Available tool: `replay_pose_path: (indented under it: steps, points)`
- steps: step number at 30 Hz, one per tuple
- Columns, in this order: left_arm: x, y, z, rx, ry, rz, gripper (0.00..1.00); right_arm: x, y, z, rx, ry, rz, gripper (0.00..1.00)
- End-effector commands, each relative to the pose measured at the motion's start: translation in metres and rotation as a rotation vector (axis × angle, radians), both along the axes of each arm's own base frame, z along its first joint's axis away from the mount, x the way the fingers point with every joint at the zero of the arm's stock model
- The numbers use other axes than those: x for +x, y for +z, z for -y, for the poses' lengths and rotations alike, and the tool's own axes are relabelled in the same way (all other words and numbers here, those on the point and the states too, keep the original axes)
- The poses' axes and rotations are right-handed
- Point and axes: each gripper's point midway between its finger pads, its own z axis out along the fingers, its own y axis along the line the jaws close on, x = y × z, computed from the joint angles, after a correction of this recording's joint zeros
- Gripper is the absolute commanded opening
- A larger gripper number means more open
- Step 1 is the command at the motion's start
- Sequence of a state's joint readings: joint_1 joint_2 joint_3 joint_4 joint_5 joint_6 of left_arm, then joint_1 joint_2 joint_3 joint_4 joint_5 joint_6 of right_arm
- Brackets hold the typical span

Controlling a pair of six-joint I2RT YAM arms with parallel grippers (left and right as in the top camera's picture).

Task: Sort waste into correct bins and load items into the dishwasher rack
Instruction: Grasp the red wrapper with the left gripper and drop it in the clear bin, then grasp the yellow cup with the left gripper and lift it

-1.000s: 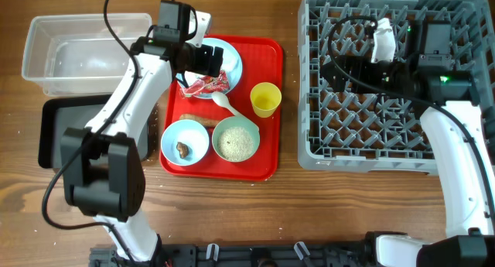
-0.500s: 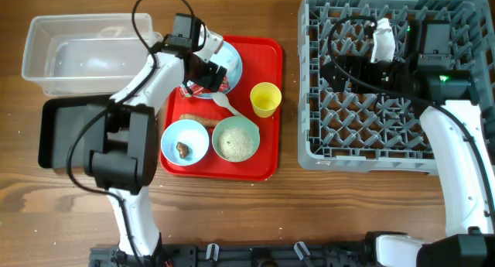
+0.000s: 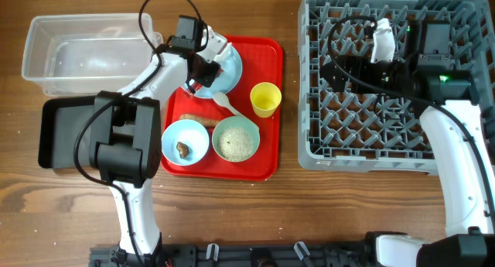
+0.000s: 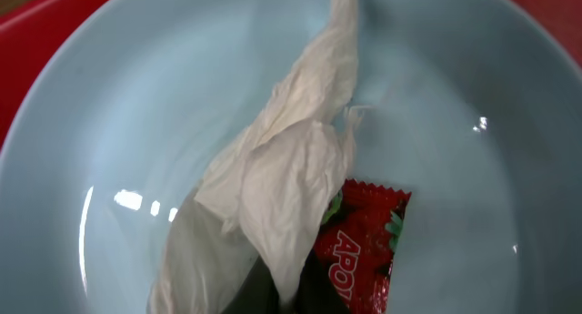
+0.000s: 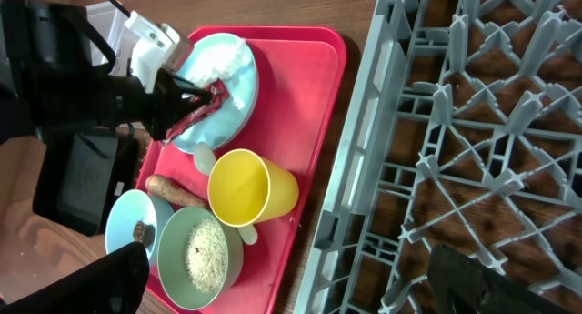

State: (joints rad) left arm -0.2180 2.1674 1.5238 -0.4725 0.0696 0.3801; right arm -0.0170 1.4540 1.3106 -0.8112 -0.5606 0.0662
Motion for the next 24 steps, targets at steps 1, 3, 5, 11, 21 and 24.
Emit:
replay_pose_path:
  steps: [1, 3, 5, 11, 21, 24]
  points:
    - [0.025, 0.051, -0.023, -0.013, 0.306, 0.110, 0.04, 0.004, 0.006, -0.001, 0.015, -0.005, 0.006, 1.00]
    - [0.031, 0.090, -0.031, -0.041, 0.411, 0.187, 0.04, 0.004, 0.006, -0.001, 0.014, -0.005, 0.006, 1.00]
    - [0.032, 0.129, -0.040, -0.066, 0.485, 0.269, 0.04, 0.004, 0.006, -0.001, 0.015, -0.005, 0.006, 1.00]
    - [0.042, 0.205, -0.121, -0.036, 0.686, 0.500, 0.04, 0.006, 0.008, -0.001, 0.015, -0.005, 0.020, 1.00]
    - [0.043, 0.124, -0.292, -0.263, 1.151, 0.392, 0.58, 0.007, 0.009, -0.001, 0.015, -0.006, 0.024, 1.00]
    - [0.047, 0.128, -0.292, -0.277, 1.141, 0.408, 0.98, 0.007, 0.009, -0.001, 0.015, -0.006, 0.024, 1.00]
